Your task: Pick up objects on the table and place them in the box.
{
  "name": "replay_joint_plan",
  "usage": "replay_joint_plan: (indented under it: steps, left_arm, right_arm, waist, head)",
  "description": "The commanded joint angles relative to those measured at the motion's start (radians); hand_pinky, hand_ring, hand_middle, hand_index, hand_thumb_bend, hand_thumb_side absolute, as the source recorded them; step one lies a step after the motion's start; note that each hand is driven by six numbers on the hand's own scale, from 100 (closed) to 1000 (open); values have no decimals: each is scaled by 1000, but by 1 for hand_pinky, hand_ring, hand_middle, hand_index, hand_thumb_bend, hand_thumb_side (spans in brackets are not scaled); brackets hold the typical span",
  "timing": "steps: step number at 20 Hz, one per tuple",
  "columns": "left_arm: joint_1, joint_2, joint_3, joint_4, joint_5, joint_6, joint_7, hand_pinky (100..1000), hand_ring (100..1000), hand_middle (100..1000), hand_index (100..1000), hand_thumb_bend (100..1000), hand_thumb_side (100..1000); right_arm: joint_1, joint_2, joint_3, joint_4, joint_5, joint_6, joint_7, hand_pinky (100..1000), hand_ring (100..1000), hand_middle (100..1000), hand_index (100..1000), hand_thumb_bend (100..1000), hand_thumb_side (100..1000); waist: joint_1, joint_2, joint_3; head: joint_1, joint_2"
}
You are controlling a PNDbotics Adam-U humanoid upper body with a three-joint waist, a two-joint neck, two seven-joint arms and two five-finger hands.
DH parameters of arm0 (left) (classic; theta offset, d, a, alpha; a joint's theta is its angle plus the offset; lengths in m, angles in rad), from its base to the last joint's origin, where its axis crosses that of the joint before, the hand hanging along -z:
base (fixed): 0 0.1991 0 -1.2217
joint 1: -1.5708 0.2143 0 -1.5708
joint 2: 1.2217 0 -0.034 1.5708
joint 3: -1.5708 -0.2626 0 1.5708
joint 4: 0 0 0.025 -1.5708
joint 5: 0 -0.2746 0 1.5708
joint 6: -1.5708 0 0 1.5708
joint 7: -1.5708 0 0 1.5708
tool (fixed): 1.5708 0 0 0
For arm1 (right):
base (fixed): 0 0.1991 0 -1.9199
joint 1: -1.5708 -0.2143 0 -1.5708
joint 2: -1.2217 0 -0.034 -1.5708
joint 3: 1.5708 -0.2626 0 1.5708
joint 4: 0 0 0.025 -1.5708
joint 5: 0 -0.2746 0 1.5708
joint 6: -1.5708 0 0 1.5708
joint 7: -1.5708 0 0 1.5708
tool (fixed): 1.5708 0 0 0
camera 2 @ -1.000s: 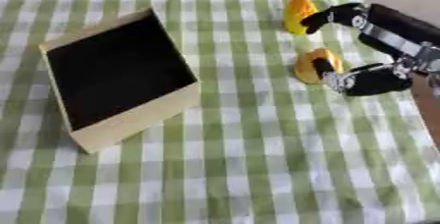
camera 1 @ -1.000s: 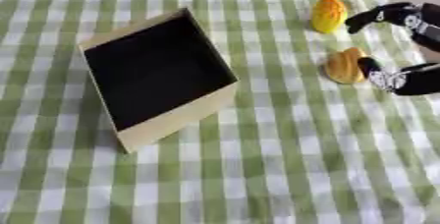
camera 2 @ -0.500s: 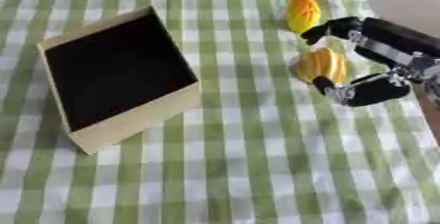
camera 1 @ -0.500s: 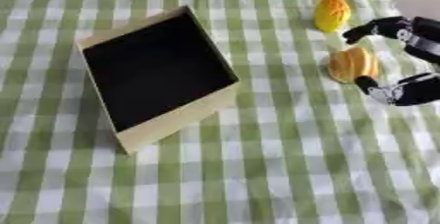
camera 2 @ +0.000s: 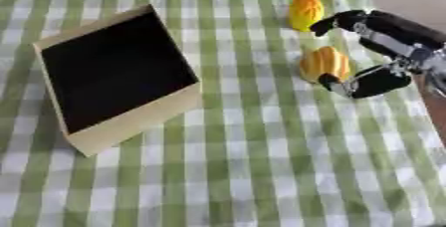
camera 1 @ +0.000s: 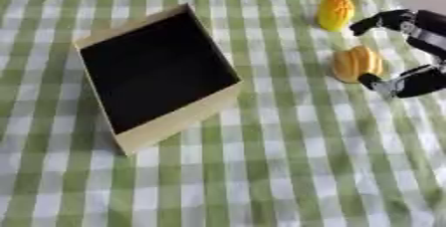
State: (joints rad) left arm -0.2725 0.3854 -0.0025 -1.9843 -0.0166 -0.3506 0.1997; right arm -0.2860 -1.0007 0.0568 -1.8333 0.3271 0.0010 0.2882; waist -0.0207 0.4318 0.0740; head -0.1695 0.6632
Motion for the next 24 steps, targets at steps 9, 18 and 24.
replay_joint_plan:
  steps: [9, 18, 24]
  left_arm:
    - [-16, 4, 2, -16, 0, -1, -9, 786, 698, 792, 846, 100, 719]
    - [-20, -1, -4, -16, 0, 0, -16, 786, 699, 793, 847, 100, 722]
    - [-18, -4, -4, -16, -3, 1, -17, 786, 700, 794, 847, 100, 725]
  right_arm:
    - [-7, -6, -7, 54, 60, -13, 1, 954, 921, 812, 907, 328, 113]
    - [-52, 14, 4, 134, 84, -5, -27, 950, 919, 811, 904, 322, 131]
    - [-67, 29, 5, 191, 119, -11, -38, 949, 921, 816, 905, 334, 145]
  waist:
    - [4, -5, -1]
    - [7, 7, 8]
    - [9, 15, 12]
  head:
    - [-8, -19]
    - [-23, -30]
    - [-28, -36]
